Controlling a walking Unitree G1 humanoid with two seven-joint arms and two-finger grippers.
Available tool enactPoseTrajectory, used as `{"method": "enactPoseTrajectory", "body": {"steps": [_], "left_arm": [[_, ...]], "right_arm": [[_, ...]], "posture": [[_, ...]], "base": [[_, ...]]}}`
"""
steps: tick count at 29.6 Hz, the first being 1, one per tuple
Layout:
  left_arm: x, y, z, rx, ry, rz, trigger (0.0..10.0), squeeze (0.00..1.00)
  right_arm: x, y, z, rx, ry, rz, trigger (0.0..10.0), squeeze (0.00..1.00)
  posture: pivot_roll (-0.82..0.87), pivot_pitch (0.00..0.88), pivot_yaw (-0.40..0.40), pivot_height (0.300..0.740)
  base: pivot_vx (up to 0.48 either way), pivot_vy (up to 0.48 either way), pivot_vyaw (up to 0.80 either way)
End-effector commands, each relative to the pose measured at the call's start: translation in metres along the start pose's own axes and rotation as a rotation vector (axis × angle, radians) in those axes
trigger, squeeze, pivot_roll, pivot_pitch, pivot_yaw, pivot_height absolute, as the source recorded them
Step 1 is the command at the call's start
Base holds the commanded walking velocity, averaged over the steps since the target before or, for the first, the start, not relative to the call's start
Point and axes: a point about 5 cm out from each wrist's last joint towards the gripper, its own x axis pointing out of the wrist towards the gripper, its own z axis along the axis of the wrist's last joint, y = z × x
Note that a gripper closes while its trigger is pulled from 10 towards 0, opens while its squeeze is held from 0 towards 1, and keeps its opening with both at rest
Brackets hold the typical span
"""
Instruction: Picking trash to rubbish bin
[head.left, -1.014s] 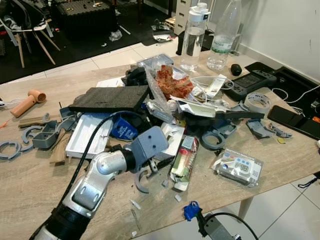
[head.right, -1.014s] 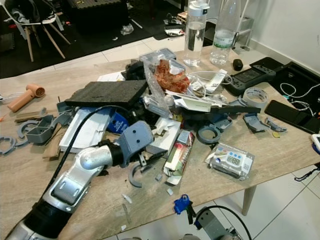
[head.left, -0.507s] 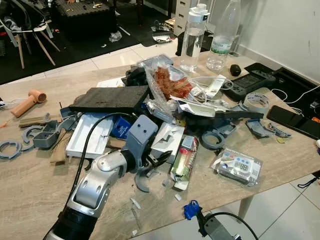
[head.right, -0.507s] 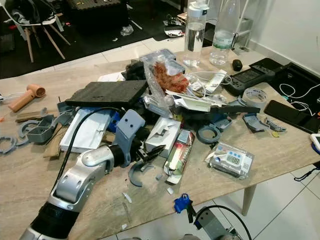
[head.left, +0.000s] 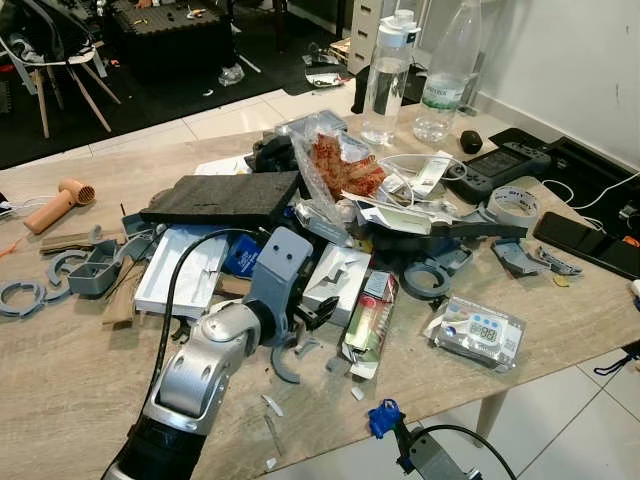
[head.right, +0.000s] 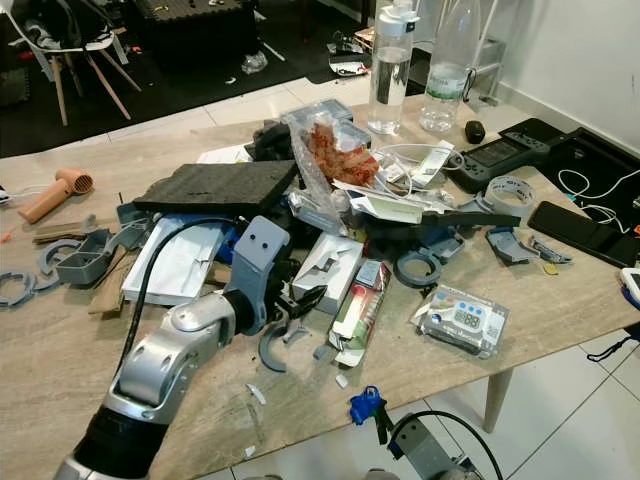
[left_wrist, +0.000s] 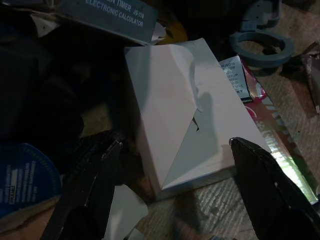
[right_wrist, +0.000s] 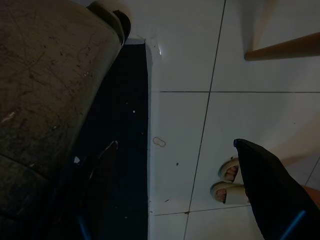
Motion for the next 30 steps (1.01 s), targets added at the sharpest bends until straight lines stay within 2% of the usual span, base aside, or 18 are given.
{"method": "enactPoseTrajectory", "body": {"steps": [1,8,9,10,20,26,30], "left_arm": [[0.002,-0.002,-0.008,-0.026,0.053,0.019,10.0,0.0],[0.005,-0.004,-0.012,-0.068,0.074,0.039,9.7,0.0],[0.005,-0.004,-0.013,-0.072,0.076,0.041,2.1,0.0],[0.005,-0.003,-0.014,-0.072,0.082,0.045,0.0,0.0],[0.006,0.0,-0.015,-0.086,0.087,0.073,0.0,0.0],[0.007,0.004,-0.013,-0.077,0.068,0.099,0.0,0.0],[0.007,0.007,-0.008,-0.073,0.033,0.124,0.0,0.0]], "right_arm": [[0.001,0.009,-0.003,0.001,0.011,0.029,10.0,0.0],[0.001,0.009,-0.003,0.0,0.011,0.028,10.0,0.0],[0.001,0.009,-0.003,0.0,0.011,0.028,10.0,0.0],[0.001,0.009,-0.003,-0.001,0.011,0.027,10.0,0.0],[0.001,0.01,-0.004,0.001,0.011,0.027,10.0,0.0],[0.002,0.025,-0.004,0.002,0.011,0.042,10.0,0.0],[0.002,0.027,-0.003,0.003,0.009,0.044,10.0,0.0]], "posture": [[0.04,0.112,0.035,0.74],[0.04,0.112,0.033,0.74],[0.04,0.112,0.033,0.74],[0.04,0.112,0.033,0.74],[0.03,0.112,0.033,0.74],[0.03,0.113,0.034,0.74],[0.03,0.111,0.036,0.74]], "base": [[0.0,0.0,0.0],[0.0,0.0,0.0],[0.0,0.0,0.0],[0.0,0.0,0.0],[0.0,0.0,0.0],[0.0,0.0,0.0],[0.0,0.0,0.0]]}}
